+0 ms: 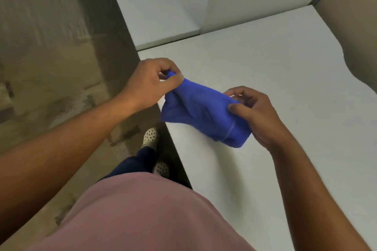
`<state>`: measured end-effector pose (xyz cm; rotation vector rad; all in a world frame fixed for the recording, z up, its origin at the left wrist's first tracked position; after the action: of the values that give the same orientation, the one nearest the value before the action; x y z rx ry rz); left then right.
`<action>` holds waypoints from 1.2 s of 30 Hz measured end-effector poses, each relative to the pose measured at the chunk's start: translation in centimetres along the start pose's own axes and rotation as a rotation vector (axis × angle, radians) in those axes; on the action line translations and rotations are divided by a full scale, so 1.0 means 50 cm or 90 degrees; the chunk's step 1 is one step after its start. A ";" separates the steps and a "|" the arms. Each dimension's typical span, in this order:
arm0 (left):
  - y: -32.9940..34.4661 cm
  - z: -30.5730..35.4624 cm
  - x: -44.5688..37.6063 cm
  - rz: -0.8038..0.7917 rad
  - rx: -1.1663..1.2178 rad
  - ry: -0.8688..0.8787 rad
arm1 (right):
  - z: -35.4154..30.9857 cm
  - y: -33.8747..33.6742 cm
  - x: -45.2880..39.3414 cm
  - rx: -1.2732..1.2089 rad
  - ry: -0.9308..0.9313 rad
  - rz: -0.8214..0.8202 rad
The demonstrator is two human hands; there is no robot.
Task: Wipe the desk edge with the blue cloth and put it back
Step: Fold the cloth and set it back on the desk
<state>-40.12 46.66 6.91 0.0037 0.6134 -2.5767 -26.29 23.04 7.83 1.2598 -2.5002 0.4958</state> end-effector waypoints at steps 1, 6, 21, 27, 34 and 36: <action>0.002 -0.007 -0.030 0.001 0.050 -0.025 | -0.012 -0.014 -0.017 -0.041 0.008 -0.007; 0.066 -0.079 -0.165 -0.183 0.222 -0.276 | 0.004 -0.067 -0.119 0.056 0.088 0.114; 0.114 -0.149 -0.366 -0.277 0.108 -0.109 | 0.032 -0.092 -0.168 0.344 0.075 0.386; 0.073 -0.093 -0.359 -0.369 0.011 0.102 | 0.032 -0.052 -0.092 0.395 -0.023 0.502; 0.076 -0.079 -0.206 -0.441 -0.277 0.540 | 0.095 0.040 -0.023 0.533 -0.020 0.469; 0.088 -0.091 -0.187 -0.435 -0.321 0.583 | 0.111 0.061 -0.017 0.562 -0.004 0.436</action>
<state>-30.35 49.46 2.00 0.9973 1.8449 -2.8572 -28.85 22.95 1.98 0.5148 -2.7438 1.8949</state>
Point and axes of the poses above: each hand's wrist, its own x-axis away from the middle knuckle, its own y-axis out of the palm, z = x × y, the point moved 5 cm from there along -x, towards the middle knuckle, and after that the axes turned 4 degrees about y, right-handed, at the moved point
